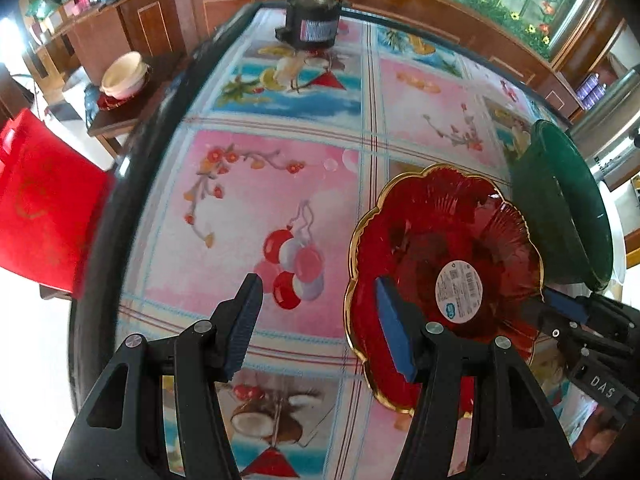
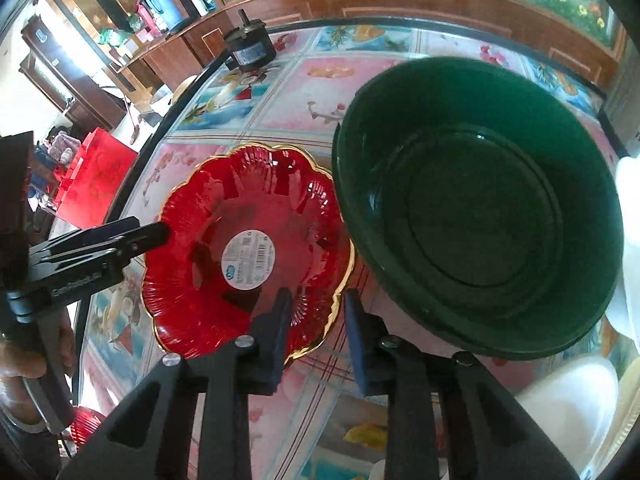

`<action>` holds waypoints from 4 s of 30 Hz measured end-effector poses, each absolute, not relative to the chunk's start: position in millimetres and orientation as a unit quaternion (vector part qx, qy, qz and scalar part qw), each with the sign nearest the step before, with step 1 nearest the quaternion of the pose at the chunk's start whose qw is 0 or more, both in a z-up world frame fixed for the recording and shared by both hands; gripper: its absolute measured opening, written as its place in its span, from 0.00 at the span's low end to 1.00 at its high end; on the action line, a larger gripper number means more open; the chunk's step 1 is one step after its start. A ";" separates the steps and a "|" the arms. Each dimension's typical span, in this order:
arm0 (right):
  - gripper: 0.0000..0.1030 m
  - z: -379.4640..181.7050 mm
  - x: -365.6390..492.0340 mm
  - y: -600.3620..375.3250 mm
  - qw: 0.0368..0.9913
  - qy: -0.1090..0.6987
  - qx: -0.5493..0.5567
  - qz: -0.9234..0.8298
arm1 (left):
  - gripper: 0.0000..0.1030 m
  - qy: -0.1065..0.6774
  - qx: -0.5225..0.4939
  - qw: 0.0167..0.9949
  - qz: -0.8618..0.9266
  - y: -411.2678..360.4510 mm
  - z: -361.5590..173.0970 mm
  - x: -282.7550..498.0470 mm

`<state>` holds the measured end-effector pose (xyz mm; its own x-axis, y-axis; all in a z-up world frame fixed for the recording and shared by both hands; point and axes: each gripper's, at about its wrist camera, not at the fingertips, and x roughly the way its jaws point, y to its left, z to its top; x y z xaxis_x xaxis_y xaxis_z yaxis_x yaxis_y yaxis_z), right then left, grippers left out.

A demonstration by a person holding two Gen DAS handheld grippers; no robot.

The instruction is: Organize plates and bowls

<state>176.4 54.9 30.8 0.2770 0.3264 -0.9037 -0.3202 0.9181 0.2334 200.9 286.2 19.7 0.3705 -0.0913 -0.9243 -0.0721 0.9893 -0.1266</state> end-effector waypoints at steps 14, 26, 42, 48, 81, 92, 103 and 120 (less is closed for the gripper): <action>0.12 36.4 164.0 67.4 0.807 0.552 -0.035 0.208 | 0.21 0.565 -0.059 0.822 -0.024 273.4 19.1 190.3; 0.12 58.9 131.4 79.9 0.811 0.536 -0.044 0.230 | 0.17 0.547 -0.086 0.832 -0.029 294.5 52.9 143.7; 0.13 88.6 57.6 105.0 0.812 0.509 -0.064 0.279 | 0.16 0.520 -0.102 0.848 -0.012 317.7 91.7 27.5; 0.15 92.4 22.3 111.8 0.811 0.501 -0.074 0.294 | 0.16 0.504 -0.105 0.857 -0.001 321.2 100.0 -15.5; 0.19 76.8 -96.1 102.2 0.806 0.492 -0.090 0.317 | 0.16 0.492 -0.119 0.863 -0.011 308.0 79.4 -138.7; 0.22 65.3 -93.6 109.5 0.796 0.507 -0.100 0.316 | 0.16 0.511 -0.108 0.853 0.004 309.7 59.6 -130.6; 0.25 46.6 -93.8 130.7 0.780 0.523 -0.134 0.317 | 0.17 0.523 -0.082 0.848 0.033 315.1 41.7 -126.5; 0.49 55.5 -96.1 130.2 0.781 0.513 -0.158 0.321 | 0.18 0.512 -0.058 0.855 0.048 308.9 29.9 -120.4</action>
<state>-96.1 130.2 55.5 0.2682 0.3390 -0.9017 -0.6626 0.7444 0.0828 -120.4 308.9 29.9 0.4703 0.0228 -0.8822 -0.1416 0.9887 -0.0499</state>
